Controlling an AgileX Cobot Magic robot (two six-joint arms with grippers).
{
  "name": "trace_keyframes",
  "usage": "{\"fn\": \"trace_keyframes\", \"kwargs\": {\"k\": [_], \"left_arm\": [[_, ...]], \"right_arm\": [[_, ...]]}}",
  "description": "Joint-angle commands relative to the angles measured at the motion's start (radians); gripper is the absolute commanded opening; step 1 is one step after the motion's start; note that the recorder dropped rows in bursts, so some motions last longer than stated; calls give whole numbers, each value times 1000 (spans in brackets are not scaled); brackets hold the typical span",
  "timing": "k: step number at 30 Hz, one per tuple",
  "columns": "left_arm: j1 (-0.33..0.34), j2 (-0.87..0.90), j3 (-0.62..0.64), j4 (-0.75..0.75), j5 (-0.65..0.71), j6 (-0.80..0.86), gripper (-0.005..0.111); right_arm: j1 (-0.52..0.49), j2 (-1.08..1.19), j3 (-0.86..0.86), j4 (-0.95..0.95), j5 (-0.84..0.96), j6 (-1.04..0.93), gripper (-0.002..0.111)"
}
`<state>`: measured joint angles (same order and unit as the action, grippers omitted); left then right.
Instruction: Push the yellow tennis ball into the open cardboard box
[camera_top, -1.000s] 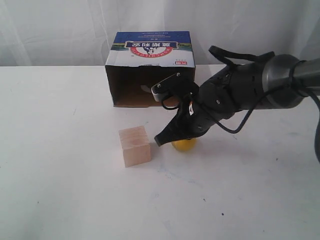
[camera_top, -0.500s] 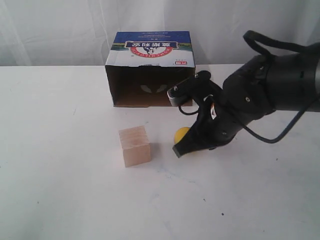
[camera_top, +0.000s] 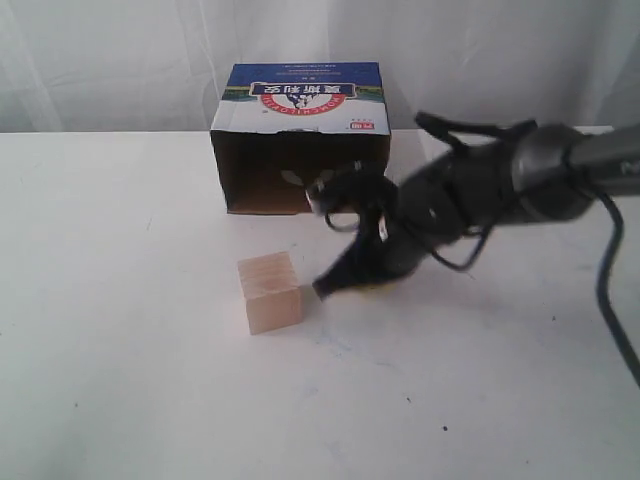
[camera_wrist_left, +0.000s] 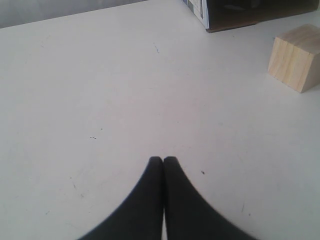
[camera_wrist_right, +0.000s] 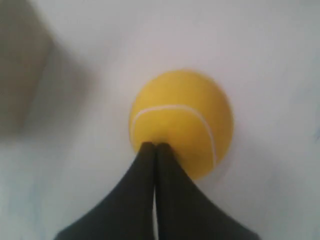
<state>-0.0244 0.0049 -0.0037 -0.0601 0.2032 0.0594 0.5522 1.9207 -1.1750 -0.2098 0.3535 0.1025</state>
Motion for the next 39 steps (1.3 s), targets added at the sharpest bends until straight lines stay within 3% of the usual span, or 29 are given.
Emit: {"fn": "trace_keyframes", "kwargs": {"k": [1, 5, 12, 19, 25, 39], "left_arm": [[3, -5, 4, -3, 0, -7, 0], [3, -5, 4, -3, 0, -7, 0], [3, -5, 4, -3, 0, -7, 0], [3, -5, 4, -3, 0, -7, 0], [3, -5, 4, -3, 0, -7, 0], [3, -5, 4, -3, 0, -7, 0]], "right_arm": [[11, -33, -299, -110, 151, -2, 0], [55, -186, -323, -190, 243, 33, 0], [57, -305, -135, -183, 231, 66, 0], [57, -466, 179, -173, -9, 186, 0], [55, -582, 353, -158, -100, 221, 0], [55, -694, 431, -98, -75, 231, 0]]}}
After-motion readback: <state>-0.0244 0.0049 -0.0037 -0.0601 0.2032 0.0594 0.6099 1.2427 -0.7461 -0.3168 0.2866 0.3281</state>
